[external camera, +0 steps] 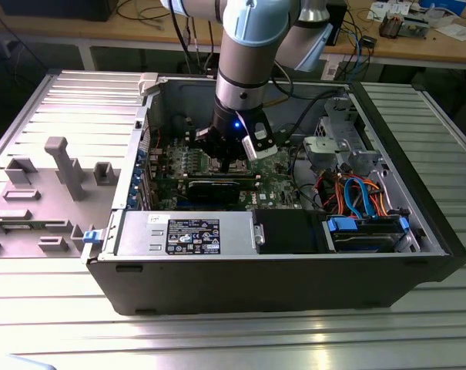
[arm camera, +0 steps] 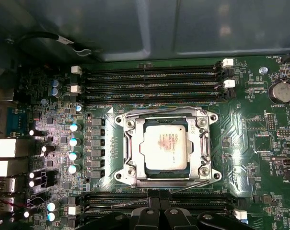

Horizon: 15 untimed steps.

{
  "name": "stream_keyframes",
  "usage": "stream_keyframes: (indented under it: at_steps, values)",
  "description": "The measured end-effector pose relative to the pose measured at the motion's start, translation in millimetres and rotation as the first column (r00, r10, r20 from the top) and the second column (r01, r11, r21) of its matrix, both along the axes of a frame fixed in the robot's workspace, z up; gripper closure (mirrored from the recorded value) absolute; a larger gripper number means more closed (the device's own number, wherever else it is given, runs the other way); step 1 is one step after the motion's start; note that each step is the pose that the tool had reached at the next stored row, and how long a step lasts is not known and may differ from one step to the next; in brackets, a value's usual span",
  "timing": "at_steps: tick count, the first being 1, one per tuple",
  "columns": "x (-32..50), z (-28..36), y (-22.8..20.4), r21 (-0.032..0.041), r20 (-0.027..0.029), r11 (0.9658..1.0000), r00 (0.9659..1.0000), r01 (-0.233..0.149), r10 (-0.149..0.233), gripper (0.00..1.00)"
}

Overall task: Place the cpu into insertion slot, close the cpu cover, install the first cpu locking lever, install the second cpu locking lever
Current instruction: 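Install the second cpu locking lever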

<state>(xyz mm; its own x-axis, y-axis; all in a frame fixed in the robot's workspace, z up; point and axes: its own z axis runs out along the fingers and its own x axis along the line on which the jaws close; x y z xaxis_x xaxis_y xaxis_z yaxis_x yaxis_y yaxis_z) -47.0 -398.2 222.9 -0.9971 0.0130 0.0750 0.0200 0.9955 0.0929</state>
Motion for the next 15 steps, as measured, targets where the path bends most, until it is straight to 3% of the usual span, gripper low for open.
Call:
stream_keyframes:
  at_steps: [10, 13, 14, 15]
  values:
    - [0.0, -0.4, -0.5, 0.001, -0.0006, 1.0, 1.0, 0.0, 0.0, 0.89]
    - [-0.6, -1.5, -2.5, 0.0198, -0.0005, 0.9998, 1.0, -0.008, 0.008, 0.89]
    - [-1.0, -1.8, -2.9, 0.0303, -0.0005, 0.9995, 0.9999, -0.013, 0.013, 0.89]
    - [-2.1, -2.7, -4.3, 0.0468, -0.0002, 0.9987, 0.9998, -0.018, 0.018, 0.89]
